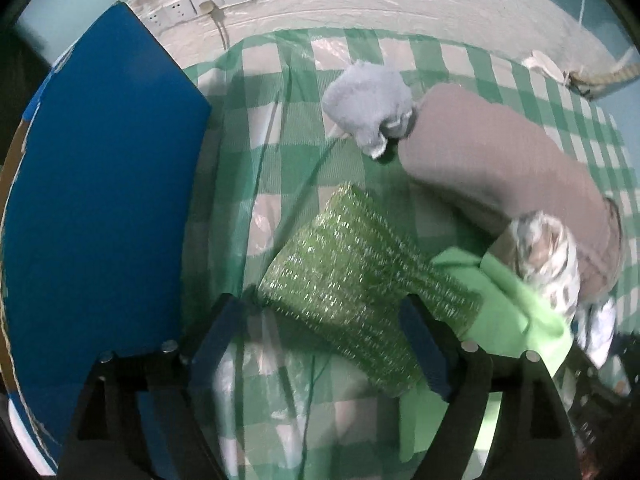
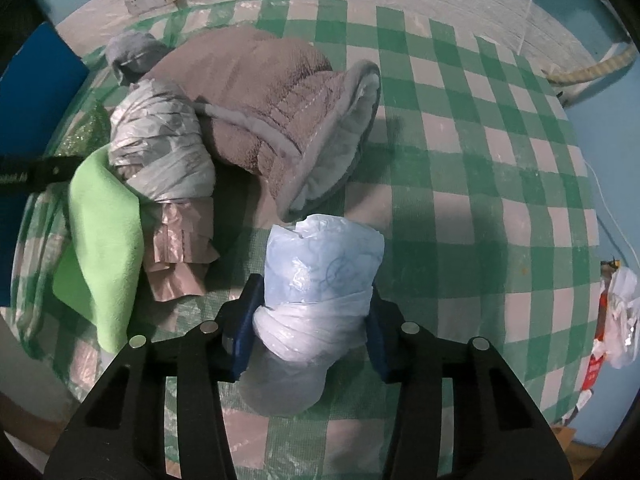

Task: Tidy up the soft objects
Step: 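Close left tool on green glittery scrubber while right tool holds white bundle, then lift and carry green scrubber and white bundle over the cardboard box with both tools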

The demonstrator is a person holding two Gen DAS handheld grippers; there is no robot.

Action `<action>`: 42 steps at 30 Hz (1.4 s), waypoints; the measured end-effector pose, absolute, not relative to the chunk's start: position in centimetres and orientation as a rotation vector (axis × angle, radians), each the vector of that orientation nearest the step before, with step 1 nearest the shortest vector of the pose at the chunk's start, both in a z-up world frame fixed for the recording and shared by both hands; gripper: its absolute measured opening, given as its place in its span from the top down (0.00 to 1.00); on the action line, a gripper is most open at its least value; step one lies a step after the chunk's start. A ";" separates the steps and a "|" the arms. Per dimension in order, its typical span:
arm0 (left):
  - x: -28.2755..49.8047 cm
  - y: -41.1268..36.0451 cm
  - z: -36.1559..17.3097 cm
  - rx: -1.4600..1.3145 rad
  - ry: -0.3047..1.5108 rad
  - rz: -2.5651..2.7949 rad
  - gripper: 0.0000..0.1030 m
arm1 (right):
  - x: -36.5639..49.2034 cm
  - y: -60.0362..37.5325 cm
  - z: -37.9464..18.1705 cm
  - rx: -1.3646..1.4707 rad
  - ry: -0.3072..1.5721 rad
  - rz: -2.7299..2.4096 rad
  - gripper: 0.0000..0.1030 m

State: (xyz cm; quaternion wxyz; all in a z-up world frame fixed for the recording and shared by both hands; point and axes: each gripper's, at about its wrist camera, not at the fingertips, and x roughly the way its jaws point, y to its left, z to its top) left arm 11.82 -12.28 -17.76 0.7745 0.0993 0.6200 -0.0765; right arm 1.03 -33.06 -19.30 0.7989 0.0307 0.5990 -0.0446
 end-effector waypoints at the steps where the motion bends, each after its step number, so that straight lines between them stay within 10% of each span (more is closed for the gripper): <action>1: 13.1 -12.1 -17.1 0.209 1.347 -0.164 0.18 | 1.1 -33.0 -19.2 0.060 1.281 -0.094 0.56; 17: 17.7 -15.3 -18.0 0.250 1.347 -0.084 0.17 | 0.6 -32.1 -17.1 0.068 1.264 -0.044 0.56; 20: 17.5 -15.6 -18.0 0.257 1.321 -0.090 0.29 | 0.8 -32.6 -16.8 0.078 1.261 -0.046 0.56; 25: 15.8 -16.7 -18.0 0.239 1.336 -0.154 0.86 | 0.8 -33.4 -16.8 0.089 1.252 -0.051 0.56; 42: 11.6 -11.4 -13.9 0.195 1.277 -0.170 0.90 | 0.4 -33.5 -14.5 0.083 1.194 -0.046 0.56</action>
